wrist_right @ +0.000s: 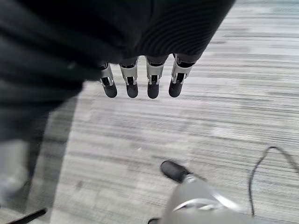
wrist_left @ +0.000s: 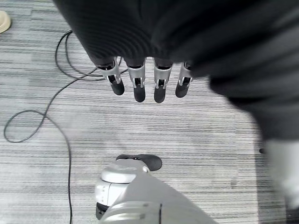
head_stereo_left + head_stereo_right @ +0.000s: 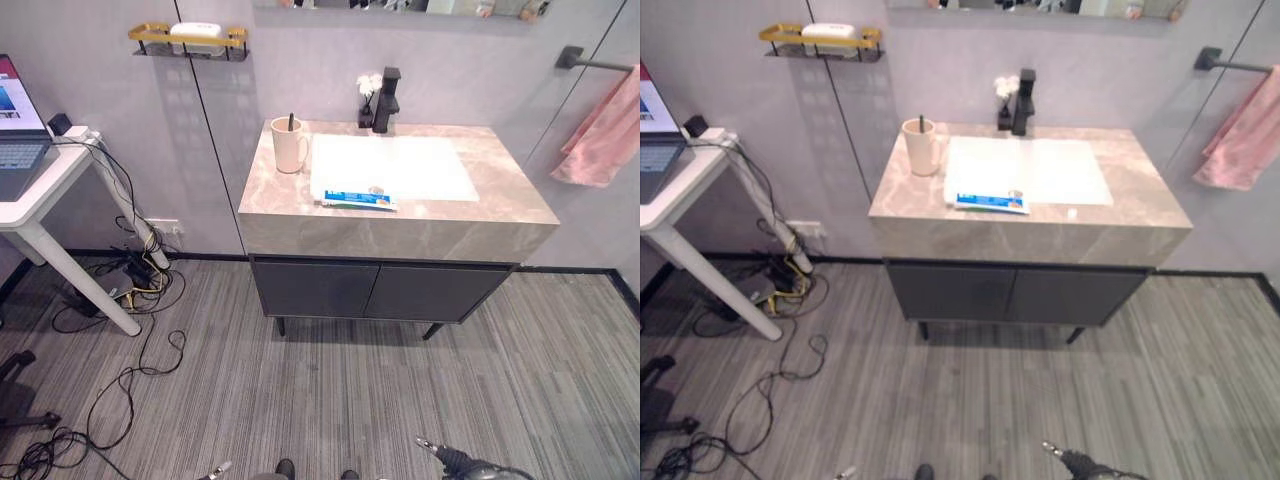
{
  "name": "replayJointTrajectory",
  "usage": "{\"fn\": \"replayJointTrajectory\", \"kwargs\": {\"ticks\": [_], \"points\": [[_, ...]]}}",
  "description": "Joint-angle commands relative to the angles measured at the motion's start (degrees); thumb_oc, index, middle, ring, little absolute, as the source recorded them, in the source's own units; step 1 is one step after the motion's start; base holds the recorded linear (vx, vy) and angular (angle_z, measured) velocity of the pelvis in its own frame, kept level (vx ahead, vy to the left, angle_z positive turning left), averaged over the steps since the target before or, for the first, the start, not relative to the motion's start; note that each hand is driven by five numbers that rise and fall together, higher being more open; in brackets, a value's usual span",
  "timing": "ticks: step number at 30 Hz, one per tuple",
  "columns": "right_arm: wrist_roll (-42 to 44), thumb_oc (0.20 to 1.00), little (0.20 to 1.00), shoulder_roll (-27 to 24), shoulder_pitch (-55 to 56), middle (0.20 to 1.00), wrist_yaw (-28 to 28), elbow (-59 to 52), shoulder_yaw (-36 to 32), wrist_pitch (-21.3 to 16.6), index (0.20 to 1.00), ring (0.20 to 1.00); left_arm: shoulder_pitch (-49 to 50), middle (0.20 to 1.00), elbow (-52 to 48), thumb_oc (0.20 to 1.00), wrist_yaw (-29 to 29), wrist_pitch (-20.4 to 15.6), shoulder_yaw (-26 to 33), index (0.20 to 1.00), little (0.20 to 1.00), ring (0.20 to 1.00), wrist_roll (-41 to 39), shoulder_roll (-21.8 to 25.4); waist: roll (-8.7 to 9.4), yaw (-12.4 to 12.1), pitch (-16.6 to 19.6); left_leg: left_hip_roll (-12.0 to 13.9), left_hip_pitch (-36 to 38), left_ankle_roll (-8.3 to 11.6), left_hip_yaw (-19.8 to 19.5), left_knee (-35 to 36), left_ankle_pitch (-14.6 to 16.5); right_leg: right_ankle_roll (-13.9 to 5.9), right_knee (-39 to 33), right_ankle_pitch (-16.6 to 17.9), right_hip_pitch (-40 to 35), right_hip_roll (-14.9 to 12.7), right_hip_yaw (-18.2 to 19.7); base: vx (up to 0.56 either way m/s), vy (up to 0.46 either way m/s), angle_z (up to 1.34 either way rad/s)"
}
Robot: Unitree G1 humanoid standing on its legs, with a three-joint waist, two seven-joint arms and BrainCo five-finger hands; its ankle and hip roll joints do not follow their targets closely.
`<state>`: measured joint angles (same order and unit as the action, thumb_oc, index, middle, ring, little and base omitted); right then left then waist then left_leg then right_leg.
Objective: Put brush and paste in cup on sink, flatten towel.
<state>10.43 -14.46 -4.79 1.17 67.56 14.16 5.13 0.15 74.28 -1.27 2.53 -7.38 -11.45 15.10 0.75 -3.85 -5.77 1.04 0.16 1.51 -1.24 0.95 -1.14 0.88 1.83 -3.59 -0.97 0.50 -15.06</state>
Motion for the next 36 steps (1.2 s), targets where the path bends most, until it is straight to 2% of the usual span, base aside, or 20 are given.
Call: {"fn": "replayJointTrajectory", "kwargs": {"ticks": [1, 5, 7, 9, 11, 13, 16, 17, 20, 23, 24, 25, 27, 29, 32, 33, 34, 35, 36], "points": [[2.39, 1.0, 1.0, 0.21, -3.14, 1.0, -2.88, -6.33, 1.76, -1.36, 1.0, 1.0, -3.87, 1.0, -1.23, 1.0, 2.93, -2.32, 2.01, 1.0, 1.0, 1.0, -5.1, 1.4, 1.69, 0.26, -3.03, 2.44, 2.49, 3.83, -4.53, 4.05, 3.28, -7.67, -6.83, 0.63, -3.98, -3.79, 0.16, 0.0, -0.034, 0.03], [4.57, 1.0, 1.0, -0.75, -4.78, 1.0, -4.3, -12.17, 1.74, -2.27, 1.0, 1.0, -5.39, 1.0, -4.31, 1.0, 4.31, -3.2, 2.28, 1.0, 1.0, 1.0, -8.15, 2.32, 2.07, 0.67, -4.34, 3.72, 1.36, 4.58, -5.16, 4.05, 2.66, -6.83, -6.29, 0.31, -2.67, -2.63, 0.57, -0.03, -0.123, 0.1], [4.83, 1.0, 1.0, -1.42, -4.86, 1.0, -4.21, -13.62, 1.61, -2.55, 1.0, 1.0, -5.47, 1.0, -5.22, 1.0, 4.12, -3.5, 2.02, 1.0, 1.0, 1.0, -7.5, 2.87, 2.39, 0.67, -4.45, 4.29, 1.61, 4.94, -4.71, 2.24, 3.41, -6.27, -5.72, -0.44, -3.11, -2.21, 0.94, 0.04, -0.147, 0.1], [4.9, 1.0, 1.0, -1.67, -3.92, 1.0, -4.55, -14.78, 1.51, -3.27, 1.0, 1.0, -5.11, 1.0, -8.15, 1.0, 4.39, -3.92, 1.8, 1.0, 1.0, 1.0, -7.88, 3.02, 2.7, 0.79, -5.23, 3.68, -0.54, 4.94, -4.05, -4.21, 5.07, -5.94, -5.11, -0.86, -3.41, -2.4, 1.64, 0.04, -0.086, -0.08], [6.11, 1.0, 1.0, -2.62, -3.36, 1.0, -5.69, -17.94, 0.35, -4.64, 1.0, 1.0, -4.45, 1.0, -13.97, 1.0, 5.05, -5.08, 1.7, 1.0, 1.0, 1.0, -8.75, 2.66, 2.72, 0.69, -6.65, 1.7, -4.97, 4.65, -3.94, -15.24, 6.67, -5.33, -5.09, -1.21, -4.56, -2.91, 2.31, 0.03, -0.05, -0.27], [6.41, 1.0, 1.0, -3.12, -3.58, 1.0, -6.06, -17.65, -0.04, -4.98, 1.0, 1.0, -4.58, 1.0, -14.56, 1.0, 5.34, -5.38, 1.46, 1.0, 1.0, 1.0, -9.1, 2.43, 2.39, 0.56, -7.07, 1.12, -6.35, 4.39, -4.71, -17.75, 6.31, -5.18, -5.23, -1.3, -5.04, -2.85, 2.47, 0.03, 0.006, -0.07], [6.88, 1.0, 1.0, -3.78, -4.1, 1.0, -6.51, -16.91, -1.05, -5.18, 1.0, 1.0, -4.33, 1.0, -18.15, 1.0, 5.83, -6.01, 0.84, 1.0, 1.0, 1.0, -8.89, 2.36, 1.7, 0.41, -7.13, 0.62, -8.01, 4.08, -5.41, -13.02, 5.4, -5.89, -5.87, -1.57, -6.07, -3.11, 3.04, 0.09, 0.098, -0.32], [6.59, 1.0, 1.0, -4.16, -4.49, 1.0, -6.58, -16.95, -1.32, -5.22, 1.0, 1.0, -4.1, 1.0, -19.28, 1.0, 5.93, -6.21, 0.47, 1.0, 1.0, 1.0, -8.4, 2.73, 1.31, 0.29, -6.99, 1.01, -9.41, 4.37, -6.49, -10.73, 3.13, -6.27, -5.9, -1.71, -6.22, -2.96, 3.64, 0.12, 0.159, 0.05], [6.34, 1.0, 1.0, -4.27, -5.56, 1.0, -7.27, -15.37, -1.67, -5.4, 1.0, 1.0, -4.45, 1.0, -19.29, 1.0, 6.07, -6.34, -0.33, 1.0, 1.0, 1.0, -7.74, 3.3, 0.31, -0.24, -6.55, 2.71, -11.13, 4.96, -9.14, 0.25, -0.23, -6.68, -5.67, -3.42, -7.03, -2.51, 5.81, 0.12, 0.175, -0.16], [6.4, 1.0, 1.0, -4.18, -5.63, 1.0, -7.33, -14.36, -2.24, -5.41, 1.0, 1.0, -5.02, 1.0, -17.73, 1.0, 5.97, -6.22, -0.68, 1.0, 1.0, 1.0, -7.34, 3.05, -0.08, 0.0, -6.31, 3.47, -11.47, 5.42, -6.78, 3.13, -1.61, -7.0, -5.94, -4.26, -8.27, -2.79, 6.23, 0.11, 0.227, -0.54], [6.19, 1.0, 1.0, -3.86, -5.2, 1.0, -7.26, -13.43, -2.69, -5.29, 1.0, 1.0, -5.01, 1.0, -16.26, 1.0, 5.68, -6.04, -0.8, 1.0, 1.0, 1.0, -6.87, 2.48, -0.69, 0.37, -5.36, 4.47, -11.0, 5.18, -2.08, 4.05, -2.08, -7.55, -5.87, -4.67, -8.88, -3.36, 6.36, 0.17, 0.483, -0.47], [5.39, 1.0, 1.0, -3.26, -4.53, 1.0, -7.06, -12.92, -2.72, -5.13, 1.0, 1.0, -4.69, 1.0, -14.66, 1.0, 5.45, -5.99, -1.13, 1.0, 1.0, 1.0, -5.81, 1.79, -1.21, 0.51, -4.27, 4.39, -9.45, 4.63, -2.42, 3.8, -3.55, -8.3, -4.79, -4.69, -8.81, -4.25, 7.05, 0.23, 0.649, -0.15], [5.26, 1.0, 1.0, -2.8, -4.27, 1.0, -7.22, -12.21, -3.17, -5.05, 1.0, 1.0, -4.5, 1.0, -13.31, 1.0, 5.38, -5.88, -0.99, 1.0, 1.0, 1.0, -5.47, 1.38, -1.13, 0.45, -3.78, 3.99, -8.4, 4.22, -2.93, 3.39, -3.43, -9.03, -3.74, -4.92, -8.71, -5.39, 7.96, 0.17, 0.433, -0.48], [4.22, 1.0, 1.0, -0.99, -3.41, 1.0, -6.11, -10.35, -3.21, -4.42, 1.0, 1.0, -3.32, 1.0, -10.7, 1.0, 4.86, -5.61, -0.59, 1.0, 1.0, 1.0, -3.92, 0.94, -0.63, 0.24, -2.12, 2.04, -4.57, 2.09, -3.14, 3.39, -1.6, -10.54, 2.84, -5.25, -6.68, -8.1, 10.23, 0.17, 0.402, -0.89], [3.44, 1.0, 1.0, -0.56, -3.03, 1.0, -5.63, -10.28, -2.97, -4.33, 1.0, 1.0, -2.71, 1.0, -9.98, 1.0, 4.34, -5.48, -0.44, 1.0, 1.0, 1.0, -3.13, 1.14, -0.48, 0.03, -1.93, 1.35, -3.49, 1.13, -2.51, 3.23, -0.62, -11.28, 7.03, -5.27, -5.25, -9.08, 11.0, 0.08, 0.27, -0.51], [2.92, 1.0, 1.0, 0.09, -2.71, 1.0, -5.02, -10.6, -2.63, -4.11, 1.0, 1.0, -2.26, 1.0, -9.5, 1.0, 4.0, -4.99, 0.46, 1.0, 1.0, 1.0, -2.53, 1.92, -0.2, 0.05, -2.53, 0.39, -1.55, -0.44, -1.58, 3.02, 0.51, -12.32, 16.23, -1.54, -1.4, -10.42, 12.21, 0.04, 0.211, -0.22], [2.92, 1.0, 1.0, 0.09, -2.71, 1.0, -5.02, -10.6, -2.63, -4.11, 1.0, 1.0, -2.26, 1.0, -9.5, 1.0, 4.0, -4.99, 0.46, 1.0, 1.0, 1.0, -2.53, 1.92, -0.2, 0.05, -2.53, 0.39, -1.55, -0.44, -1.58, 3.02, 0.51, -12.32, 16.23, -1.54, -1.4, -10.42, 12.21, 0.02, 0.489, -0.25], [3.32, 1.0, 1.0, 0.18, -2.68, 1.0, -4.94, -11.77, -2.49, -4.41, 1.0, 1.0, -1.74, 1.0, -9.9, 1.0, 3.97, -4.9, 1.11, 1.0, 1.0, 1.0, -2.15, 2.9, -1.12, 0.44, -4.47, -0.1, 0.97, -2.33, -1.94, 3.26, 1.37, -11.46, 27.66, 3.89, 5.06, -9.66, 12.58, 0.0, 0.355, -0.21], [3.06, 1.0, 1.0, 0.19, -2.47, 1.0, -4.97, -11.85, -2.41, -4.54, 1.0, 1.0, -1.46, 1.0, -9.7, 1.0, 4.03, -5.0, 1.36, 1.0, 1.0, 1.0, -1.96, 2.99, -1.27, 0.42, -4.59, -0.33, 2.09, -2.56, -1.95, 3.83, 1.78, -11.45, 28.53, 4.39, 6.52, -9.99, 10.99, 0.0, 0.354, -0.41]]}}
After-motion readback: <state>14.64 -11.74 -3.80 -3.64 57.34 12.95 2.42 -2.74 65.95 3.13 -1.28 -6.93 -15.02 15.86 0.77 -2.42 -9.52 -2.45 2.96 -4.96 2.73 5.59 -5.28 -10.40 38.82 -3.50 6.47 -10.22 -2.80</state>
